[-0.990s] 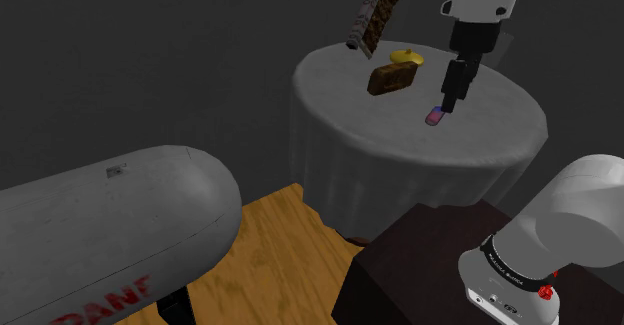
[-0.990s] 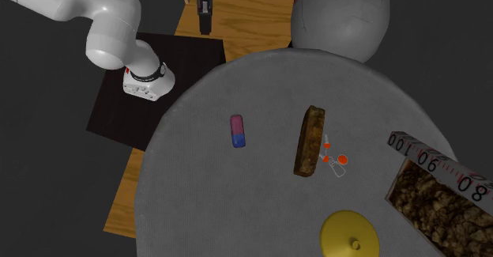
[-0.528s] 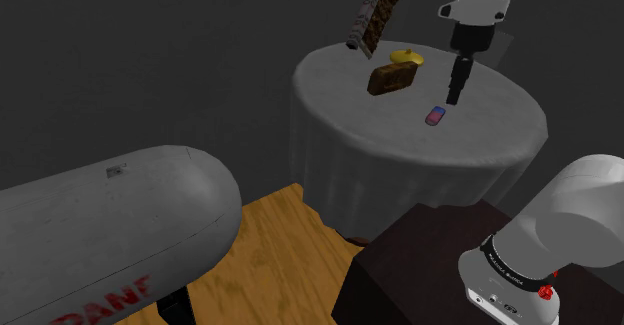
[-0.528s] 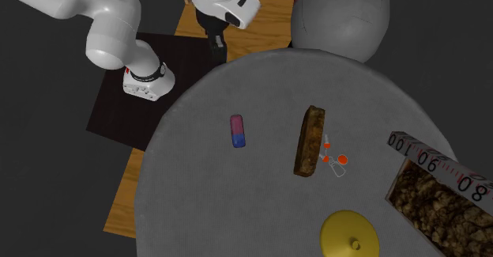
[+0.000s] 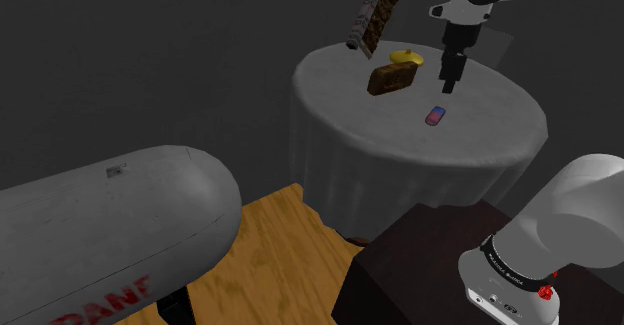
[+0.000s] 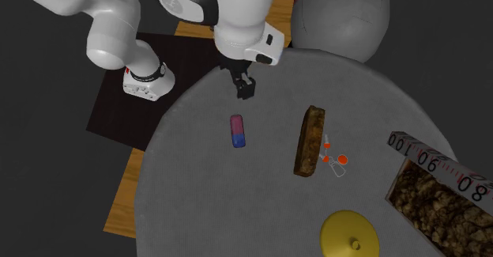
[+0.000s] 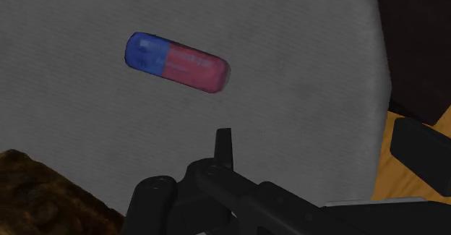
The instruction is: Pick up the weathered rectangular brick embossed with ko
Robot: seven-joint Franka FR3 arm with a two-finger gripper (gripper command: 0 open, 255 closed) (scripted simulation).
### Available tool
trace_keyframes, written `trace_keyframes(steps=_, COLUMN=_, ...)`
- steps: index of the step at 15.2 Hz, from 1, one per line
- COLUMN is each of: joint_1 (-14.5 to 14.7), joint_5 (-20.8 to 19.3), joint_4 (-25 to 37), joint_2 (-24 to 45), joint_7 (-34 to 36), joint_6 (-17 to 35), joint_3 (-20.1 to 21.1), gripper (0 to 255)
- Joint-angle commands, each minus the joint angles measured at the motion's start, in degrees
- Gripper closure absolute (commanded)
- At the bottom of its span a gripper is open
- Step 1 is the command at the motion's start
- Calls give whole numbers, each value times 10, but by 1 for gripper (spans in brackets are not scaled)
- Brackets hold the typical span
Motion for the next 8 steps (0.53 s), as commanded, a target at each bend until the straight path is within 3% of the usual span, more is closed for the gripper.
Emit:
trace_keyframes(steps=1, joint_1=6, joint_5=-3, joint_4=24, joint_2=38, joint_7=-55, joint_6=24, joint_3=-23, gripper=0)
trace_keyframes(steps=8, joint_1=22, joint_5=34, joint_4=132, joint_2=183, joint_7=-240, joint_6=87, joint_3=-85, gripper=0)
